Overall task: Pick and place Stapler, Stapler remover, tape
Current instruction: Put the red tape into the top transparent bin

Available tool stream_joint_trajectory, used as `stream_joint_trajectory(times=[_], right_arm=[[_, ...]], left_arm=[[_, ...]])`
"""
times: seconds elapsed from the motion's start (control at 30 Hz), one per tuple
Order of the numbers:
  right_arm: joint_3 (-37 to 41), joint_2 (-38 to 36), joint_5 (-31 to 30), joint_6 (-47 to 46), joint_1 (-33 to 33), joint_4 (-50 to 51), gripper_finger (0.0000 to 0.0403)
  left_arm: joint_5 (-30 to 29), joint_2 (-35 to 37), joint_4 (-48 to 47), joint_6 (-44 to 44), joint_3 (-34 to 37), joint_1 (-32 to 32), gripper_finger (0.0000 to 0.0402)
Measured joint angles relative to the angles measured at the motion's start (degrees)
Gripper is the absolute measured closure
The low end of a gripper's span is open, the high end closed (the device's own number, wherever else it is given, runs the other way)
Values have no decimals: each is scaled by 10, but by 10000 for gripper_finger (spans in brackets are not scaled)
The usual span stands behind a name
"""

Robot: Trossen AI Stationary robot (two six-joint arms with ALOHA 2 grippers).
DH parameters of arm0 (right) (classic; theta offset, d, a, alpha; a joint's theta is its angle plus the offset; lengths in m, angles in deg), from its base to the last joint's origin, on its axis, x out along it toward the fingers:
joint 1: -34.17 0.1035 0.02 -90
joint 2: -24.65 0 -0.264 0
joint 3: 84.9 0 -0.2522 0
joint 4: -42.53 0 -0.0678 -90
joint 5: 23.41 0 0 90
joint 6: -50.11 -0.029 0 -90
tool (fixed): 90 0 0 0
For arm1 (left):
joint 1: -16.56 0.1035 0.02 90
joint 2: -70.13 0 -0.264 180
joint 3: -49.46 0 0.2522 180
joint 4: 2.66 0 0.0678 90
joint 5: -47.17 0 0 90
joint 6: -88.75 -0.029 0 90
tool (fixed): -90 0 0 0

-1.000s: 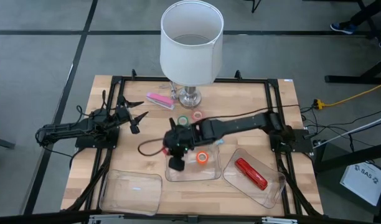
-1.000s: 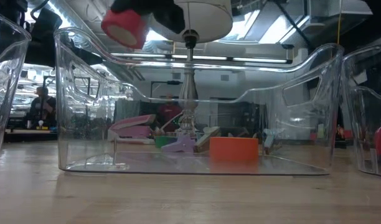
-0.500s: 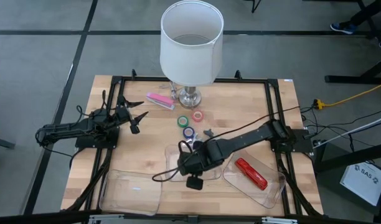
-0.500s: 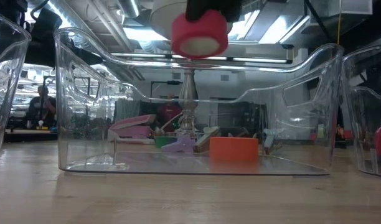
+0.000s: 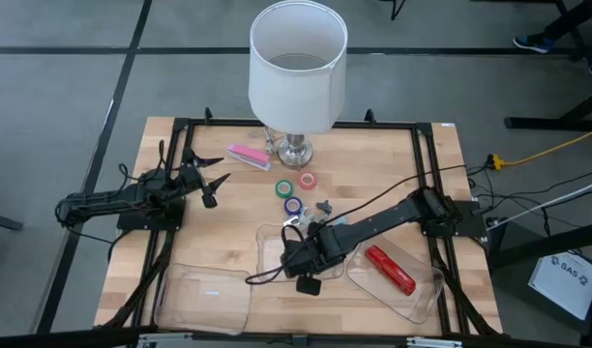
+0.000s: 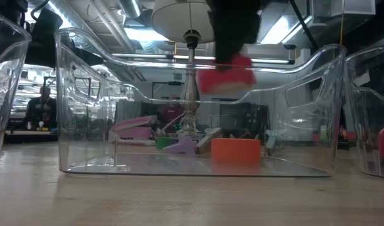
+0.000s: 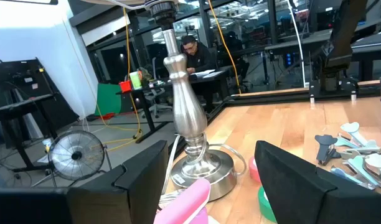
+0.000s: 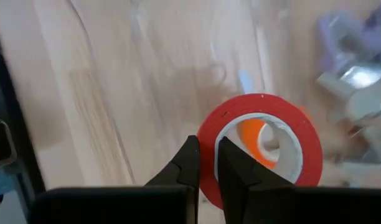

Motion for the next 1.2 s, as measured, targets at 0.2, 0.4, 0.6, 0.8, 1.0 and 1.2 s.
stream_joint_trajectory(times=[0.2,0.4,0.6,0.8,1.0,1.2], right_arm=[[77,-40,0,14,-12,-64,374],[266,-143,-4,0,-25,-238,374],[400,-201,5,-32,-34,-399,374],[426,-206,6,-33,-48,-401,374],[427,-206,4,-36,-72,-405,339],[427,-206,5,-62,-86,-416,299]], left_arm=[[0,0,0,0,0,0,162],[0,0,0,0,0,0,162],[0,0,0,0,0,0,162],[0,0,0,0,0,0,162],[0,0,0,0,0,0,162],[0,0,0,0,0,0,162]])
